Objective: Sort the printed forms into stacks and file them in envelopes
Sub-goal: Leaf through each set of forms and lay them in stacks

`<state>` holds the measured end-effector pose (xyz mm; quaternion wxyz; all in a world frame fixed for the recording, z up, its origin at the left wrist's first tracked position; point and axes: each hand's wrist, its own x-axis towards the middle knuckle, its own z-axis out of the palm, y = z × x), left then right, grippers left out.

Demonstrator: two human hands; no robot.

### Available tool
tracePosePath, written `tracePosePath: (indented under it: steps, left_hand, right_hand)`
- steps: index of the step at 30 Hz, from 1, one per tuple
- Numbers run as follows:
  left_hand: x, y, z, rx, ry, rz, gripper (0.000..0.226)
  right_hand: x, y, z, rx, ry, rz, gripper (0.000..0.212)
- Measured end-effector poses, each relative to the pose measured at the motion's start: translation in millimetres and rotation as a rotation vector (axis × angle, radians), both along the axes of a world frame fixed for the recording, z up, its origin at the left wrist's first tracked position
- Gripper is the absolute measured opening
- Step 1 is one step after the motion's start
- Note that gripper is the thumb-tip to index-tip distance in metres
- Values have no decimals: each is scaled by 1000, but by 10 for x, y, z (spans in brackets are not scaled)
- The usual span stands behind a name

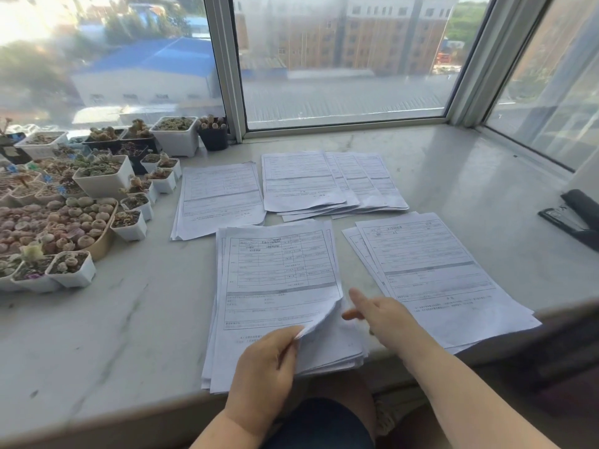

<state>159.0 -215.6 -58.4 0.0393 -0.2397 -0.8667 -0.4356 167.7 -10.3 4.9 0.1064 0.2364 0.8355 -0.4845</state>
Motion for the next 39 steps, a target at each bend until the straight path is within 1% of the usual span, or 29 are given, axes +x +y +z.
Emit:
tracePosePath:
  steps: [1, 2, 3, 4, 5, 7, 8, 10, 12, 13, 14, 15, 16, 17, 18, 20, 22, 23, 25, 26, 30, 34, 37, 39]
  left_hand:
    - [2, 6, 18, -7, 34, -8, 29]
    - [3, 18, 41, -29, 86, -39, 29]
    - [2, 33, 65, -65, 149, -93, 27]
    - [4, 49, 104, -112, 207, -151, 26]
    - [-1, 62, 140, -164, 256, -200, 28]
    - [-52, 45, 172, -201, 287, -238, 38]
    - [-100, 13, 201, -150, 270, -215, 40]
    - [-288, -107, 290, 41, 231, -110, 37]
    - [-605, -257, 421, 157, 246, 25, 31]
    - [-808, -337, 481, 164, 264, 94, 30]
    - [-1042, -417, 531, 138, 286, 159, 30]
    - [-1302, -499, 562, 79, 295, 216, 31]
    - [-1582, -581, 576, -8, 272, 260, 35]
    - [-1867, -652, 570, -119, 212, 286, 40]
    - [-2146, -723, 538, -249, 129, 286, 47]
    - [-2631, -832, 435, -536, -57, 228, 63]
    - [-2975, -872, 339, -780, -201, 139, 79]
    - [-3098, -870, 298, -831, -254, 97, 85]
    - [-3274, -844, 224, -842, -321, 40, 90]
    - [-3332, -830, 183, -839, -320, 31, 89]
    - [-3372, -784, 22, -915, -184, 69, 79]
    - [-3321, -785, -100, -1032, -102, 68, 87]
    - [-3322, -815, -123, -967, -126, 69, 95]
    - [-3308, -821, -149, -939, -109, 77, 93]
  right_hand:
    - [-38, 0, 36, -99, -84, 5, 52]
    - [-66, -14, 57, -181, -175, 37, 50]
    - [-92, -38, 70, -207, -237, 87, 41]
    - [-109, -49, 63, -167, -261, 145, 29]
    - [-124, -47, 47, -109, -249, 183, 22]
    - [-138, -2, 12, -22, -162, 176, 25]
    - [-136, 52, 26, -26, -119, 151, 26]
    - [-133, 207, 74, -19, -19, 106, 22]
    - [-177, 421, 138, 132, 112, 91, 16]
    - [-217, 538, 188, 210, 185, 92, 14]
    - [-277, 642, 255, 259, 252, 97, 13]
    - [-356, 743, 324, 274, 310, 89, 17]
    - [-449, 839, 401, 282, 353, 62, 26]
    - [-564, 948, 456, 270, 401, 21, 31]
    - [-696, 1050, 506, 238, 445, -26, 30]
    - [-1030, 1205, 584, 81, 526, -149, 23]
    - [-1383, 1216, 644, -147, 579, -260, 27]
    - [-1543, 1174, 680, -245, 592, -277, 34]
    - [-1833, 1044, 749, -367, 597, -245, 47]
    - [-1967, 989, 761, -400, 599, -222, 48]
    - [-2446, 821, 755, -491, 597, -160, 33]
    - [-2833, 564, 844, -509, 641, -121, 30]
    - [-3010, 431, 950, -618, 719, -82, 33]
    - [-3031, 397, 924, -708, 737, -130, 34]
